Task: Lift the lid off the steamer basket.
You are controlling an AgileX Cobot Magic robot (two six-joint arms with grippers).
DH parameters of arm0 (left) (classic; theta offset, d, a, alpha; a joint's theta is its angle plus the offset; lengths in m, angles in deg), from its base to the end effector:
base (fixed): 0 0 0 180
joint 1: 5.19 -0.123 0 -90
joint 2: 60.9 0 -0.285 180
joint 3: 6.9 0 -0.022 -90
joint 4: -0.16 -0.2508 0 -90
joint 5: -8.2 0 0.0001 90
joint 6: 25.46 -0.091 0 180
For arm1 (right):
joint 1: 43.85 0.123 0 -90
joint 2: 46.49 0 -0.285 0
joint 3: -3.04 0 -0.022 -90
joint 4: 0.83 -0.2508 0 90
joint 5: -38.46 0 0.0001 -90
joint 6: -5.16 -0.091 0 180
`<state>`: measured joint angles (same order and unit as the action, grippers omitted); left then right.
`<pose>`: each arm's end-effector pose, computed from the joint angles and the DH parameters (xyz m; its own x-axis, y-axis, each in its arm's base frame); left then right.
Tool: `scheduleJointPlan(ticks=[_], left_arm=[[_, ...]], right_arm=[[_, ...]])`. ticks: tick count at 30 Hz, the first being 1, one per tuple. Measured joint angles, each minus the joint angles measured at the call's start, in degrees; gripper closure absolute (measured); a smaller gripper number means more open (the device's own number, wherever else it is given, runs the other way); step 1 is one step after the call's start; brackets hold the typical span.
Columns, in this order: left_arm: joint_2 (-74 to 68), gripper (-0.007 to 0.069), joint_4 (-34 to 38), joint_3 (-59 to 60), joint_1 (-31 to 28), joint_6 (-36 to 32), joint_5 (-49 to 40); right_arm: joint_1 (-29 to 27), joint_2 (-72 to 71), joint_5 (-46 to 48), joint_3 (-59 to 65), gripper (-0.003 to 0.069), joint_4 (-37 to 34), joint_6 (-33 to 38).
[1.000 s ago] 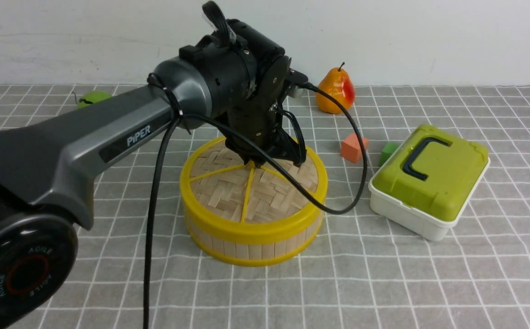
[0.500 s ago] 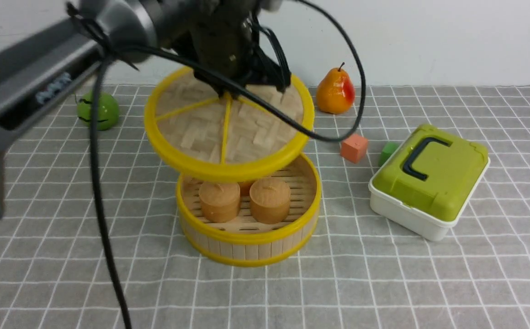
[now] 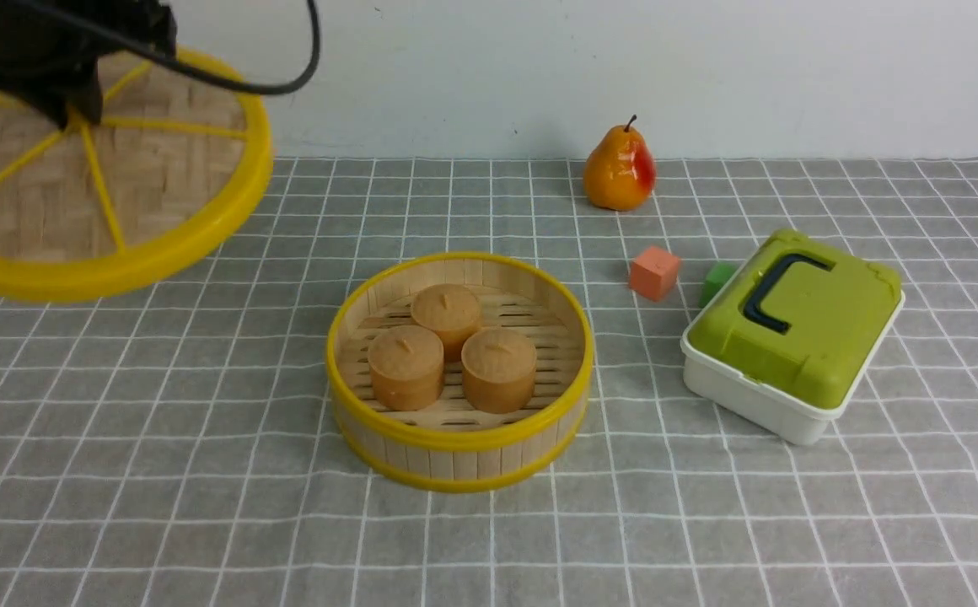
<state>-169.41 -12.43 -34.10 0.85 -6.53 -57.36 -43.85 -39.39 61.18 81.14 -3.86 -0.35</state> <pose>0.3842 -0.0225 0.3786 -0.8029 -0.1476 -0.5776 -0.2014 0.9791 0.0297 0.0518 0.0019 0.1731 -0.3068 0.1444 -0.9408 0.0252 0.9893 0.1437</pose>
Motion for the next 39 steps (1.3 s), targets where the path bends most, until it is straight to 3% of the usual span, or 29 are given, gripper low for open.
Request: scheduleJointPlan(ticks=[2, 6, 10, 21, 27, 30, 35, 39], left_arm=[[-0.09, 0.0522, 1.18, 3.91, -0.83, 0.17, 3.57], [-2.75, 0.0522, 2.21, 17.54, -1.51, 1.43, 22.89], [-6.68, 0.0522, 1.0, 19.9, -1.51, 5.29, 29.79], [-13.92, 0.051, -3.55, 19.95, -1.51, 7.73, 31.1], [-10.9, 0.0316, -2.6, 20.01, -1.39, 8.25, 32.51], [-6.15, 0.0286, -2.39, 20.01, -1.39, 8.56, 32.28], [3.48, 0.0347, -0.62, 20.01, -1.39, 8.57, 29.8], [18.27, 0.0523, 4.61, 20.23, -1.39, 6.41, 28.08]], right_arm=[[0.0, 0.0, 0.0, 0.0, 0.0418, 0.0, 0.0], [0.0, 0.0, 0.0, 0.0, 0.0418, 0.0, 0.0], [0.0, 0.0, 0.0, 0.0, 0.0418, 0.0, 0.0], [0.0, 0.0, 0.0, 0.0, 0.0418, 0.0, 0.0], [0.0, 0.0, 0.0, 0.0, 0.0418, 0.0, 0.0], [0.0, 0.0, 0.0, 0.0, 0.0418, 0.0, 0.0], [0.0, 0.0, 0.0, 0.0, 0.0418, 0.0, 0.0], [0.0, 0.0, 0.0, 0.0, 0.0418, 0.0, 0.0]])
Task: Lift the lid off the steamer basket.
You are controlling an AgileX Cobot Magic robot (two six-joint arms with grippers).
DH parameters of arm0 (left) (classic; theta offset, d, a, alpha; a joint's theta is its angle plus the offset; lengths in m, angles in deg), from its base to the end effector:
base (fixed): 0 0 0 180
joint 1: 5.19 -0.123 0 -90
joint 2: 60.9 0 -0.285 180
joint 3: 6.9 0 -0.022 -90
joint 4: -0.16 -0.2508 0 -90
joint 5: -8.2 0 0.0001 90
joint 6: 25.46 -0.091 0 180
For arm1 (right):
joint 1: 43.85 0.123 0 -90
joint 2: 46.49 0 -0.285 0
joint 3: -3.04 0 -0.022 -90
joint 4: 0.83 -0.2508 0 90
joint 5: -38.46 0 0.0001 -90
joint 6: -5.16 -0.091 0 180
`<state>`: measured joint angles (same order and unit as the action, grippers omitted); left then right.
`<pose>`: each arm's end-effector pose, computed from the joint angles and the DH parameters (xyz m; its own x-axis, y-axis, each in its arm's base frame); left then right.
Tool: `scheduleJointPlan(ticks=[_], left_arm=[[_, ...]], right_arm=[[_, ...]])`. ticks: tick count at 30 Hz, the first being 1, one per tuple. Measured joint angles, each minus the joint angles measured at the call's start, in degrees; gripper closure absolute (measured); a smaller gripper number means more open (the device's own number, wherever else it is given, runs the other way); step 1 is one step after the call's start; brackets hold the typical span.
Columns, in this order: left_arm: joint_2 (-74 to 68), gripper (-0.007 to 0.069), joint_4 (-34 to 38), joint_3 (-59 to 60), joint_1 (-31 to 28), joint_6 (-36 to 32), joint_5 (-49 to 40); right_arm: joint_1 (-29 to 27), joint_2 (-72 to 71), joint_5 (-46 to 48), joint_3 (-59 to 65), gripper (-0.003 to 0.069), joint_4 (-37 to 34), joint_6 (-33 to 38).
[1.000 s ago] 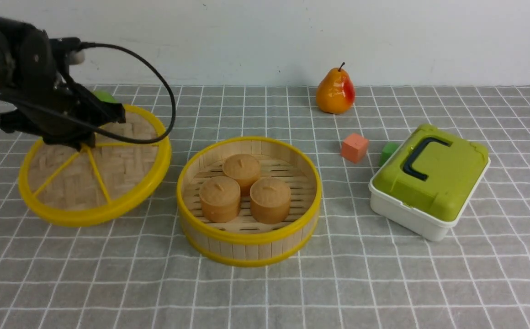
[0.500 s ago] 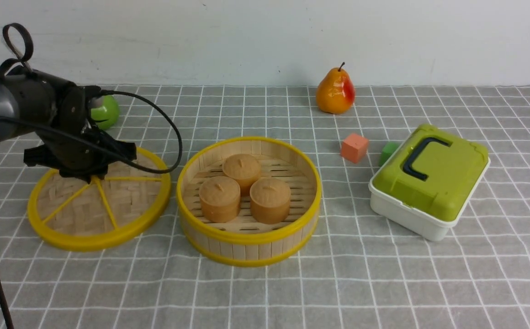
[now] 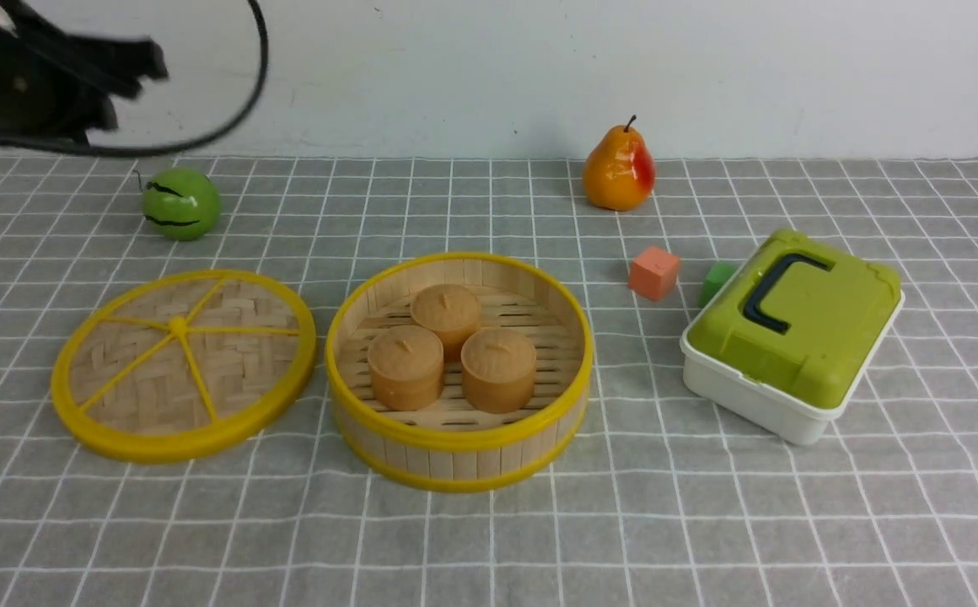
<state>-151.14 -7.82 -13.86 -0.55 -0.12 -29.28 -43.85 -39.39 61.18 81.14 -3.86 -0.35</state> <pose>0.3253 -0.0187 0.4131 -0.4808 -0.2863 -0.8287 -0.1570 0.9580 -0.2399 0.0518 0.0019 0.1731 -0.3068 0.1444 -0.9408 0.0252 0.9893 0.1437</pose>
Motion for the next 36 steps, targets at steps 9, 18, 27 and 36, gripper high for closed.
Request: scheduleJointPlan(ticks=[9, 18, 27, 36], left_arm=[[33.4, 0.0637, 15.63, 16.03, 0.0, -15.86, -1.95], [52.81, 0.0637, 30.78, 45.03, 0.0, -27.53, -6.26], [61.15, 0.0637, 44.66, 65.27, 0.0, -27.84, -5.55], [62.85, 0.0637, 43.4, 66.86, 0.53, -40.0, 15.69]], right_arm=[[0.0, 0.0, 0.0, 0.0, 0.0418, 0.0, 0.0], [0.0, 0.0, 0.0, 0.0, 0.0418, 0.0, 0.0], [-0.02, 0.0, 0.0, 0.0, 0.0418, 0.0, 0.0], [0.0, 0.0, 0.0, 0.0, 0.0418, 0.0, 0.0]])
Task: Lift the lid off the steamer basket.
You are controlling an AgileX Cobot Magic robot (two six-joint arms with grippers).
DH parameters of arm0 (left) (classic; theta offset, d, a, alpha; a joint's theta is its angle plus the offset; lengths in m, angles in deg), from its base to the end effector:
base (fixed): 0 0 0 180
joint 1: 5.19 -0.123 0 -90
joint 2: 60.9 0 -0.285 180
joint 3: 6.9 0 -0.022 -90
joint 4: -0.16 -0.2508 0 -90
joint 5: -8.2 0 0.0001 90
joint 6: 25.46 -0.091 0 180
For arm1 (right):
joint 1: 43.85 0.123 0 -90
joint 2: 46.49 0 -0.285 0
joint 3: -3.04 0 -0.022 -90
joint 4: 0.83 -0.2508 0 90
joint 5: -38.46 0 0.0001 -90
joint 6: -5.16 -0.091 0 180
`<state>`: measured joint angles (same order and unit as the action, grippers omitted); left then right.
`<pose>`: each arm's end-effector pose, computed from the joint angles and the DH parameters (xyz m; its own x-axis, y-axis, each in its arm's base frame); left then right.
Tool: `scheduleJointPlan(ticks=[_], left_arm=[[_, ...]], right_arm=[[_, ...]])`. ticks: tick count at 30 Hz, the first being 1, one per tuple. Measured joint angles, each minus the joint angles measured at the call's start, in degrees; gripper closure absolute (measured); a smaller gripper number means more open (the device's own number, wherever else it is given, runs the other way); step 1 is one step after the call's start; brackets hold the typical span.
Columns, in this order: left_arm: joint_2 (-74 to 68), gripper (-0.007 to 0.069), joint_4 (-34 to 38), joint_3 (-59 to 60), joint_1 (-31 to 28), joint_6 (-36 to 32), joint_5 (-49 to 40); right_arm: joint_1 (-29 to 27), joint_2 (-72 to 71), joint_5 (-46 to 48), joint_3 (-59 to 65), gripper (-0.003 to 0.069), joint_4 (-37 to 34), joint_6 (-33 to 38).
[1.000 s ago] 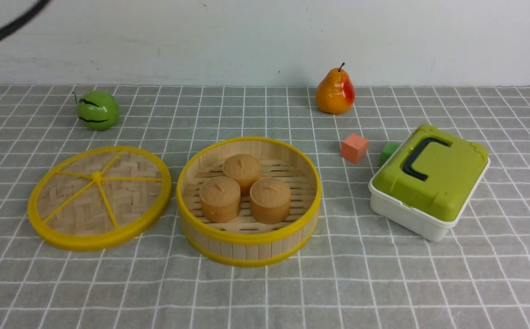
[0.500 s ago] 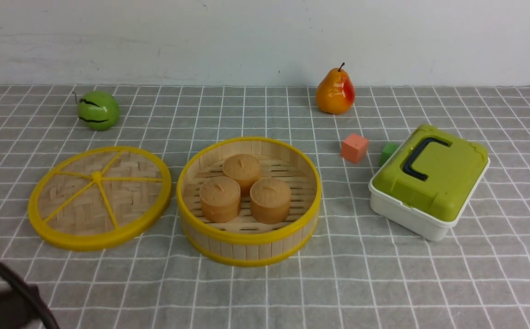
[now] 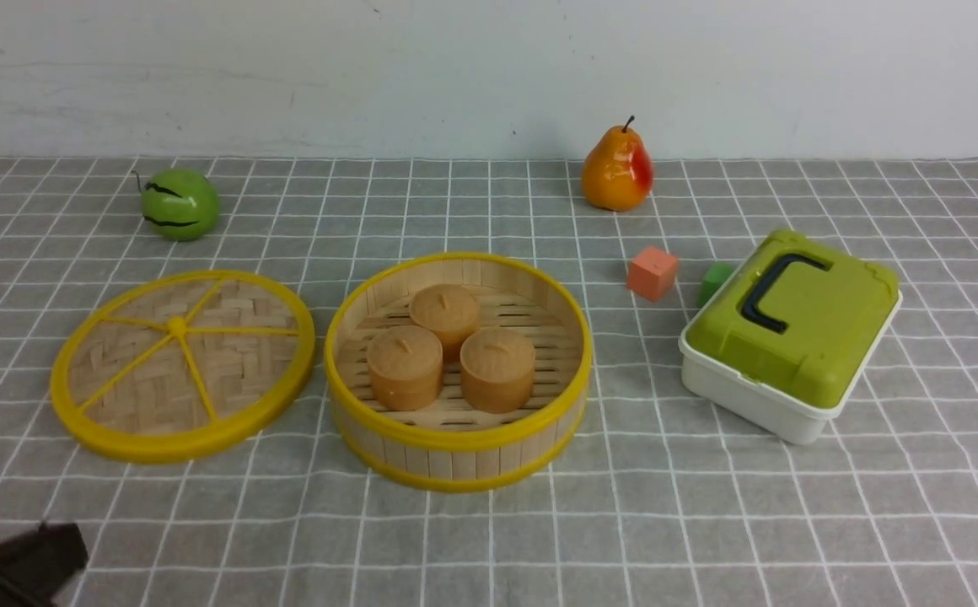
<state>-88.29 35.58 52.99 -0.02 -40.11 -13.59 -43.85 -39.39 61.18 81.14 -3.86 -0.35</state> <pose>0.0800 -0.0269 0.2644 -0.3441 -0.2847 -0.8947 0.1942 0.9107 -0.3645 0.0518 0.0019 0.1731 -0.3068 0.1444 -0.9408 0.0252 0.9893 0.1437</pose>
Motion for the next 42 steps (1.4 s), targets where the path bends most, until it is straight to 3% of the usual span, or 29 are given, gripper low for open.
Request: scheduleJointPlan(ticks=[3, 6, 10, 11, 13, 16, 19, 28, 35, 42], left_arm=[[3.15, 0.0637, -0.45, 1.46, 0.05, -4.37, 6.17], [8.21, 0.0637, -3.41, 4.83, 0.05, -4.03, 12.55], [14.01, 0.0637, -10.22, 10.01, -0.78, 2.94, 16.13], [17.69, 0.0637, -15.14, 13.6, -1.84, 9.85, 16.61], [19.67, 0.0637, -20.07, 17.03, -2.88, 17.26, 16.23], [20.22, 0.0637, -27.3, 18.69, -3.34, 27.19, 10.29], [20.22, 0.0637, -29.87, 19.06, -3.34, 31.21, 1.83], [20.22, 0.0637, -31.13, 19.18, -3.34, 28.63, -0.79], [20.22, 0.0637, -31.15, 19.18, -3.34, 20.17, -0.85], [20.22, 0.0636, -31.15, 19.18, -3.34, 19.15, -0.85]], right_arm=[[0.0, 0.0, 0.0, 0.0, 0.0418, 0.0, 0.0], [0.0, 0.0, 0.0, 0.0, 0.0418, 0.0, 0.0], [0.0, 0.0, 0.0, 0.0, 0.0418, 0.0, 0.0], [0.0, 0.0, 0.0, 0.0, 0.0418, 0.0, 0.0], [0.0, 0.0, 0.0, 0.0, 0.0418, 0.0, 0.0], [0.0, 0.0, 0.0, 0.0, 0.0418, 0.0, 0.0], [0.0, 0.0, 0.0, 0.0, 0.0418, 0.0, 0.0], [0.0, 0.0, 0.0, 0.0, 0.0418, 0.0, 0.0], [0.0, 0.0, 0.0, 0.0, 0.0418, 0.0, 0.0], [0.0, 0.0, 0.0, 0.0, 0.0418, 0.0, 0.0]])
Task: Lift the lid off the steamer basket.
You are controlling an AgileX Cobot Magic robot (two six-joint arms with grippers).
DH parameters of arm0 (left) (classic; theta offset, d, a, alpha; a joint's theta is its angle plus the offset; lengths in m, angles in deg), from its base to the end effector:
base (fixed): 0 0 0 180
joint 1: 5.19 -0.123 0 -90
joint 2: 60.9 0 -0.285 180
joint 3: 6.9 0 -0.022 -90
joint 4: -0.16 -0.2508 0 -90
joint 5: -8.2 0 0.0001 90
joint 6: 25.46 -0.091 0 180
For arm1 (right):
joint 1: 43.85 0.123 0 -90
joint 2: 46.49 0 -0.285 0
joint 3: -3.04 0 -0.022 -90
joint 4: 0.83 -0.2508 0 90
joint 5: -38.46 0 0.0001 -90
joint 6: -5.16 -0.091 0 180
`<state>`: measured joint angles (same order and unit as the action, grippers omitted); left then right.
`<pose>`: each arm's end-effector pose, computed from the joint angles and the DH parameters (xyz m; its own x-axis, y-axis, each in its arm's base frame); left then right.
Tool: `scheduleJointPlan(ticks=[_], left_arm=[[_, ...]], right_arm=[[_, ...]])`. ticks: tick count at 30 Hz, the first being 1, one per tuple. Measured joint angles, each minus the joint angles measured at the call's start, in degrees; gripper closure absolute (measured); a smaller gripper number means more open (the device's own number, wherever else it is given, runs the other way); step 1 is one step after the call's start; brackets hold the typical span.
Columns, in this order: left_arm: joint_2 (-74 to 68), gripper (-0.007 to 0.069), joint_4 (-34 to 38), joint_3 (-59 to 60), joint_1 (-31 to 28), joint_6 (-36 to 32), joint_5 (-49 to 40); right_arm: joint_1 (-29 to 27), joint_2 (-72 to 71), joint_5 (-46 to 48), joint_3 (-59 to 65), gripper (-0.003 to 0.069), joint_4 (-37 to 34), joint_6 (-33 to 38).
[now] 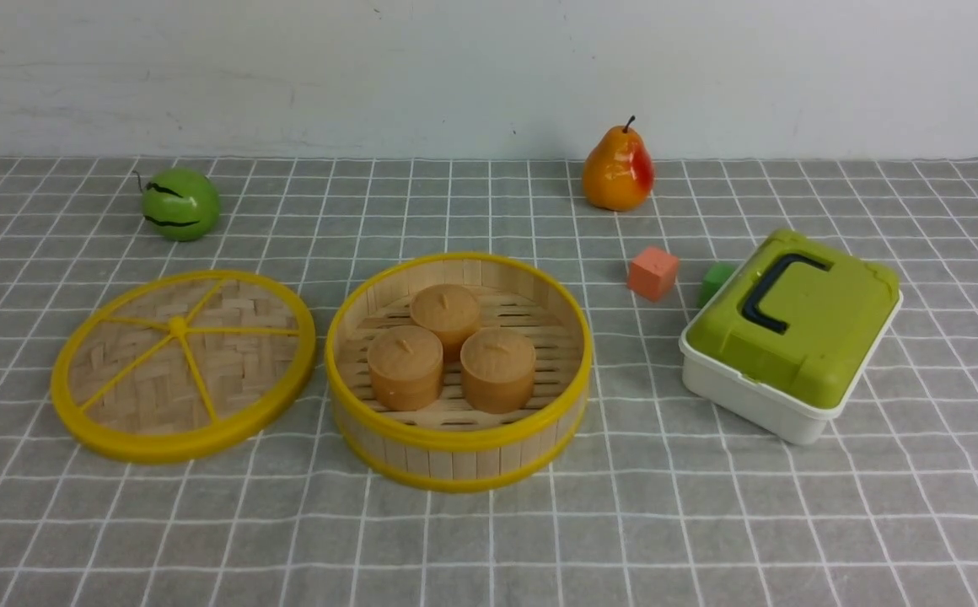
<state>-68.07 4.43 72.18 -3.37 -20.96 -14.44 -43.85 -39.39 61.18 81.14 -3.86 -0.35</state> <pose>0.0520 -0.0043 0.1675 -0.3278 -0.1364 -0.9348 0.0109 0.9889 -0.1481 0.0518 0.0019 0.1731 -0.3068 0.1444 -0.9408 0.0252 0.9893 0.1437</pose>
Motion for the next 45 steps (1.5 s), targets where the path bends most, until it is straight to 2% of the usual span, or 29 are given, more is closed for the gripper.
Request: scheduleJointPlan(ticks=[45], left_arm=[[0.0, 0.0616, 0.0, 0.0, 0.0, -0.05, 0.0]], right_arm=[[0.0, 0.0, 0.0, 0.0, 0.0418, 0.0, 0.0]])
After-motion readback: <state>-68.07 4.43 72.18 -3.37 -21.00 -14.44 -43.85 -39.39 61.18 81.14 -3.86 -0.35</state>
